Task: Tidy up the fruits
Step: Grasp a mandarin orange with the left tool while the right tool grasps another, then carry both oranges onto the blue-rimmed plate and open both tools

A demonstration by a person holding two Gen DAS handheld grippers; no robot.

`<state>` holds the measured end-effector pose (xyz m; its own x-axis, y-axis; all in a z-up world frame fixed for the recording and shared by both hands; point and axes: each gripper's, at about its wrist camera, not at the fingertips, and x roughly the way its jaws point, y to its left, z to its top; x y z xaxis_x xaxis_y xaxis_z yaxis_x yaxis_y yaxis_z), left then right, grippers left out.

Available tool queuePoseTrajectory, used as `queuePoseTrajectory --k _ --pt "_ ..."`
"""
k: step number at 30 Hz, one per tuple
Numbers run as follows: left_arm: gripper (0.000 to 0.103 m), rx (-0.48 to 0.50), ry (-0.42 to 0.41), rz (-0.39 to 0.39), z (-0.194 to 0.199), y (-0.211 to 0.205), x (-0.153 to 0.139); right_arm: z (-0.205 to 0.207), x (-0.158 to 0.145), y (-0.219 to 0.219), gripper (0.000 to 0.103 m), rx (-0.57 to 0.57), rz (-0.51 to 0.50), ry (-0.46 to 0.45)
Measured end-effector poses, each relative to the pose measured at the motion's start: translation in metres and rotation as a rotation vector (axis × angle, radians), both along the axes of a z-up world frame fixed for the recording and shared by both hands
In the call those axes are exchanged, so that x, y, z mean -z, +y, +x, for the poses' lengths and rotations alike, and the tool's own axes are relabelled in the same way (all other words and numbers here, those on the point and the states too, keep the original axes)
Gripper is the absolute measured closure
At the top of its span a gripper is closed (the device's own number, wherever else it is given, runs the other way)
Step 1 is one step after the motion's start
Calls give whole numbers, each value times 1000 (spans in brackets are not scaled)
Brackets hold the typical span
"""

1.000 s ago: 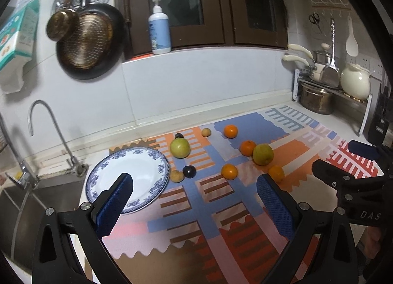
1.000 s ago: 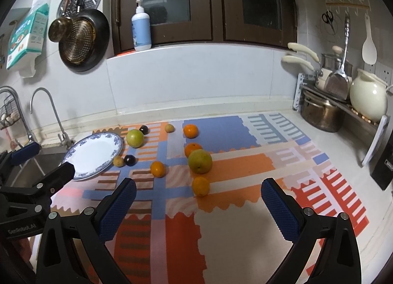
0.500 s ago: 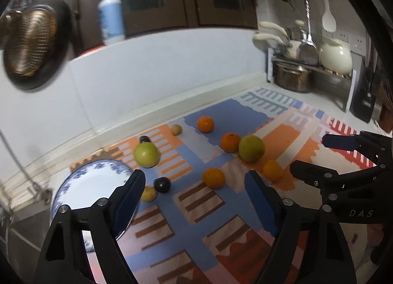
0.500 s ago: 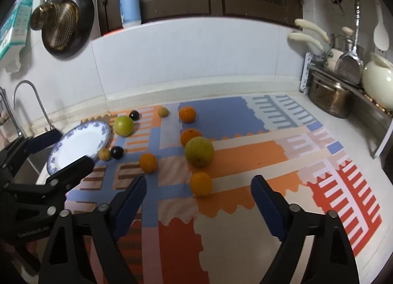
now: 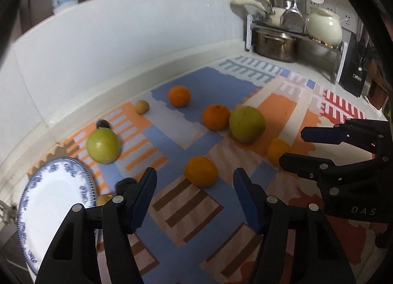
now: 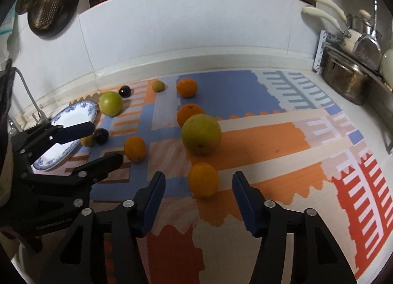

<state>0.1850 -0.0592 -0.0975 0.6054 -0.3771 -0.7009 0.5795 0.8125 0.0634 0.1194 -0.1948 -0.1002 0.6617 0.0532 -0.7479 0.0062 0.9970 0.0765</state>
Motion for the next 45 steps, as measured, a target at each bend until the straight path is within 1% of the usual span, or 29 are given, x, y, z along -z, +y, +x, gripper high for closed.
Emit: queuePoseTrajectory --k 4,6,10,13,16,17,20,24,31,37,40,45 --pt "44 23 44 -1 10 -6 10 7 8 -1 53 -5 11 25" --pt "50 31 62 0 13 -8 14 10 12 -2 56 -3 21 37" --pt "55 35 99 -4 22 -14 20 15 18 -4 61 -4 37 58" --pt "62 31 122 -7 27 -15 24 17 21 -5 64 -4 41 63" --pt "67 21 127 0 28 -16 26 18 21 -5 68 -4 39 59" --pt "68 20 127 4 29 -17 27 18 22 -6 68 -4 42 58" --pt "68 20 123 6 29 -18 27 19 22 -6 68 -7 42 51" --pt "69 4 129 -13 29 -16 26 19 22 -5 69 -18 32 39" --pt "69 -43 126 -50 19 -1 13 16 12 -1 69 -36 28 -2" --pt "69 -121 96 -89 8 22 -7 13 -10 15 69 -92 29 -61" --pt "69 -180 76 -112 2 43 -18 13 -22 27 69 -135 31 -98" --pt "69 -270 57 -126 -6 72 -27 16 -38 52 69 -212 33 -148"
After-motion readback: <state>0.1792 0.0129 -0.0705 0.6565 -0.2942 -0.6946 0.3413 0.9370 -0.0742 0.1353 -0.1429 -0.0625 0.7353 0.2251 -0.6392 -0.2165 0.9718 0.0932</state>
